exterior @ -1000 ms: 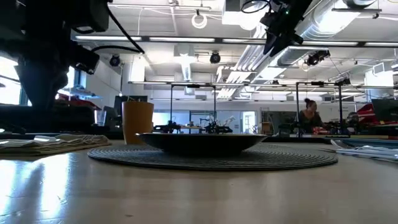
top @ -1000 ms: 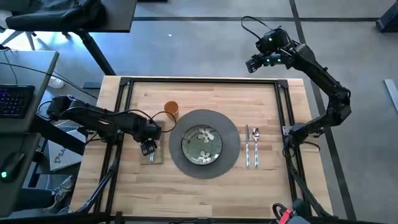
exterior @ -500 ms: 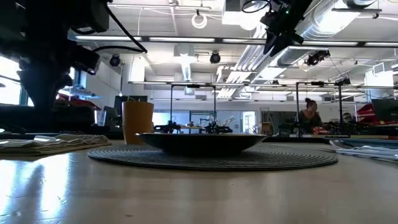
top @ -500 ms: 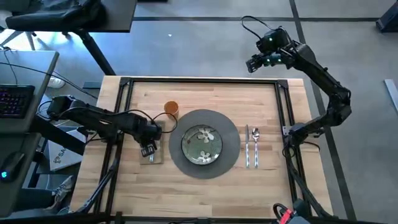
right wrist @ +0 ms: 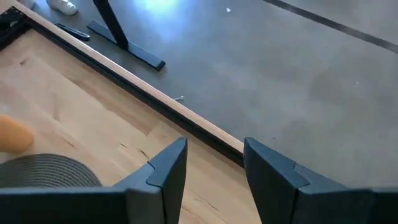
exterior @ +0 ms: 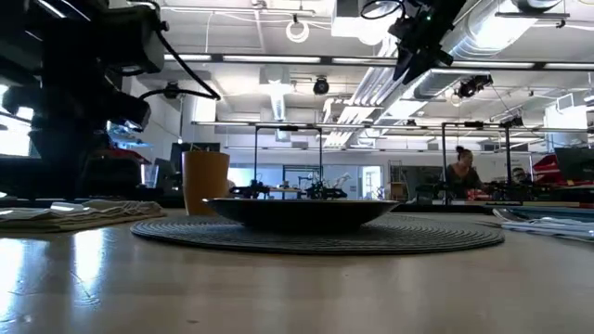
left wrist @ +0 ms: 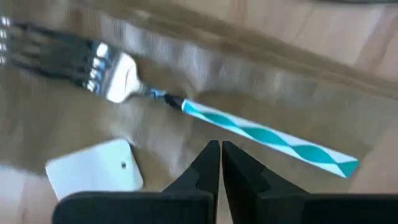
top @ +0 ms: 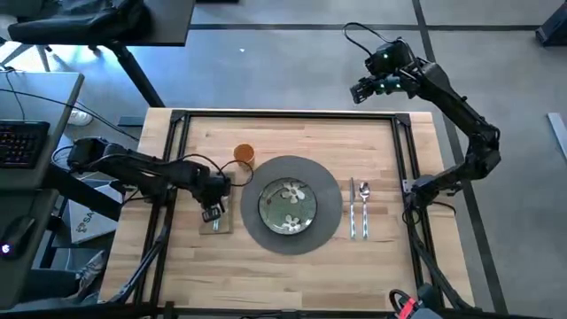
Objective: Set table place
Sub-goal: Adjust the brown table napkin, then return to Home Position
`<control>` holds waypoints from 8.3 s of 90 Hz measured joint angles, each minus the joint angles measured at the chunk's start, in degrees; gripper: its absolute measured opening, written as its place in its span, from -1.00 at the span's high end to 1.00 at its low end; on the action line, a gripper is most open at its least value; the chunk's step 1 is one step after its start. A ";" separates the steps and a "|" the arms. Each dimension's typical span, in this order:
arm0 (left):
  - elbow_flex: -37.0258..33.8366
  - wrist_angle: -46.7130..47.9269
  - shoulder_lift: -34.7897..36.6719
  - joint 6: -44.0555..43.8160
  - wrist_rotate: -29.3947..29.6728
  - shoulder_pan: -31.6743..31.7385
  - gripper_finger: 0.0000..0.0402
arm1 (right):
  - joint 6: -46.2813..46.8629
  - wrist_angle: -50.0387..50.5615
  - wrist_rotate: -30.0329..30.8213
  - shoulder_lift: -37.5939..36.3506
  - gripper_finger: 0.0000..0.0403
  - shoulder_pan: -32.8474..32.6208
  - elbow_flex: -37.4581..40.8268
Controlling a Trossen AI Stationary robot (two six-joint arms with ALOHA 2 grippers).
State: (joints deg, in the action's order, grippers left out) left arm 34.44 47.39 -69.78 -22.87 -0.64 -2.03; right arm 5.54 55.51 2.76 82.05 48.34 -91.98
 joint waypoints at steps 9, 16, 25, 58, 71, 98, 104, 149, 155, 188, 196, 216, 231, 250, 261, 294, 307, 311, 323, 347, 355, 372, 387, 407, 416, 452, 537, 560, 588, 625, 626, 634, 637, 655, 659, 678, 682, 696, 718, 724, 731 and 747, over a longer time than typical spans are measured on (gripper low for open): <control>0.00 0.34 -0.41 1.21 0.65 1.47 1.00 | 0.00 -0.01 0.01 0.01 0.32 0.00 0.00; 0.00 0.46 -1.03 2.34 1.08 2.10 1.00 | 0.00 0.00 0.01 -0.01 0.32 0.00 0.00; 0.00 0.74 -2.02 2.30 0.69 2.18 1.00 | 0.02 0.00 0.01 0.01 0.32 0.00 0.00; 0.00 0.03 -2.89 -1.00 -1.00 -0.40 1.00 | 0.00 -0.02 0.03 0.01 0.32 0.00 0.00; 0.00 -1.23 -5.23 -0.96 -0.02 -0.89 1.00 | 0.00 -0.01 0.01 0.01 0.32 0.00 0.00; 0.43 -1.59 -11.61 -2.22 0.71 -2.66 1.00 | -0.11 0.52 0.01 -0.01 0.32 0.00 0.00; 0.37 -1.79 -11.65 -2.56 0.80 -3.20 1.00 | -0.42 0.75 0.01 -0.01 0.32 0.00 0.00; 0.11 -11.03 -11.71 -11.08 -6.13 -11.07 1.00 | -1.51 0.87 0.01 -0.08 0.32 0.00 -0.04; 0.11 -11.01 -11.71 -13.31 -5.45 -12.37 1.00 | -1.55 0.86 0.01 -0.08 0.32 0.00 -0.04; 0.15 -9.28 -11.69 -12.50 -3.09 -13.96 1.00 | -2.60 0.83 0.01 -0.08 0.32 0.00 -0.04; 0.17 -7.42 -11.67 -10.64 -2.72 -14.03 1.00 | -2.60 0.83 0.03 -0.08 0.32 0.00 -0.04; 0.20 -6.61 -11.67 -8.55 -1.35 -14.05 1.00 | -2.60 0.83 0.02 -0.08 0.32 0.00 -0.04; 0.17 -5.78 -11.67 -9.69 1.04 -13.53 1.00 | -2.59 0.81 0.03 -0.08 0.32 0.00 -0.04; 0.13 -6.61 -11.67 -10.94 2.22 -12.61 1.00 | -2.59 0.83 0.03 -0.08 0.32 0.00 -0.04; 0.13 -6.67 -11.67 -10.95 2.23 -12.61 1.00 | -2.59 0.82 0.03 -0.08 0.32 0.00 -0.04; 0.82 -6.20 -11.87 -11.39 1.81 -12.63 1.00 | -2.99 0.79 0.03 -0.08 0.32 0.01 -0.04; 0.92 -6.22 -11.87 -11.41 2.22 -12.63 1.00 | -3.22 0.79 0.03 -0.08 0.32 0.02 -0.04; 0.92 -6.25 -11.87 -11.40 2.31 -12.62 1.00 | -3.50 0.79 0.03 -0.08 0.32 0.02 -0.04; 0.94 -6.74 -11.87 -11.41 4.20 -12.17 1.00 | -3.97 0.91 0.03 -0.08 0.32 0.01 -0.04; 0.96 -6.46 -11.82 -8.04 5.40 -9.78 1.00 | -4.07 0.98 0.03 -0.08 0.32 0.02 -0.04; 0.96 -6.22 -11.80 -7.92 5.61 -9.25 1.00 | -4.07 0.99 0.03 -0.08 0.32 0.02 -0.04; 0.98 -6.22 -11.80 -7.93 5.48 -8.94 1.00 | -4.32 0.86 0.03 -0.40 0.32 0.02 -0.04; 1.01 -6.15 -11.43 -8.35 5.14 -8.91 1.00 | -4.50 0.68 0.03 -1.45 0.32 0.02 -0.04; 0.68 -5.40 -8.02 -8.60 7.56 -8.87 0.98 | -4.50 0.60 0.03 -2.13 0.32 0.02 -0.03; 0.79 -5.12 -6.33 -9.71 8.75 -8.87 0.92 | -4.50 0.63 0.03 -2.13 0.32 0.00 -0.02; 0.85 -5.08 -4.98 -9.86 6.80 -8.91 0.54 | -4.50 0.54 0.03 -2.13 0.32 0.00 -0.02; 32.63 5.26 6.24 3.08 29.47 -1.71 0.23 | -5.60 -6.82 -0.80 -3.96 0.32 -0.47 0.02; 51.00 1.00 6.19 24.60 29.16 10.95 0.23 | -5.77 -8.02 -4.49 -11.24 0.32 -1.63 0.02; 56.81 2.28 9.15 18.65 18.91 17.71 0.23 | -3.92 0.81 -2.77 -22.76 0.32 -6.24 0.02; 49.01 2.24 22.38 4.53 31.83 12.13 0.23 | 3.79 2.25 0.18 -32.98 0.32 -9.55 0.00; 48.26 2.12 22.67 4.18 32.08 12.03 0.23 | 4.15 2.27 0.01 -33.04 0.32 -9.56 0.00; 40.96 -1.13 24.98 2.55 32.24 11.39 0.23 | 6.10 2.70 -1.83 -33.00 0.32 -10.08 0.00; 37.84 -4.26 25.92 2.56 32.08 11.15 0.23 | 6.57 2.67 -2.29 -32.72 0.32 -10.49 0.00; 21.39 -26.82 31.29 2.21 27.72 10.85 0.23 | 9.94 -0.86 -2.13 -29.54 0.32 -15.12 0.00; 19.02 -28.01 32.44 1.28 26.83 10.85 0.23 | 10.18 -2.41 -1.95 -28.68 0.32 -16.70 0.00; 13.97 -27.14 38.69 -0.92 25.68 10.87 0.23 | 11.71 -7.43 8.43 -25.12 0.32 -27.31 0.00; 13.88 -25.65 39.69 -1.00 25.51 10.87 0.23 | 12.36 -7.45 11.30 -24.52 0.32 -29.89 0.00; 13.86 -20.04 42.10 -1.75 24.92 10.87 0.23 | 14.14 -7.33 21.45 -21.53 0.32 -38.98 0.00; 10.53 -22.43 42.61 -2.61 22.32 10.87 0.23 | 17.19 -6.14 37.30 -17.77 0.32 -50.44 0.00; 6.82 -25.91 43.08 -4.78 21.06 10.87 0.23 | 18.86 -5.10 40.36 -17.27 0.32 -52.56 0.00; 2.29 -31.22 43.66 -7.81 19.30 10.86 0.23 | 21.08 -4.23 43.12 -17.17 0.32 -54.77 0.00; -4.22 -46.60 44.46 -11.02 17.93 9.41 0.23 | 26.09 -2.56 48.65 -17.19 0.32 -60.14 0.00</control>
State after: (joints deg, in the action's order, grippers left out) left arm 30.22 0.79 -25.33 -33.90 17.29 7.39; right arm 31.63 52.94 51.40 64.86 -11.80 -91.98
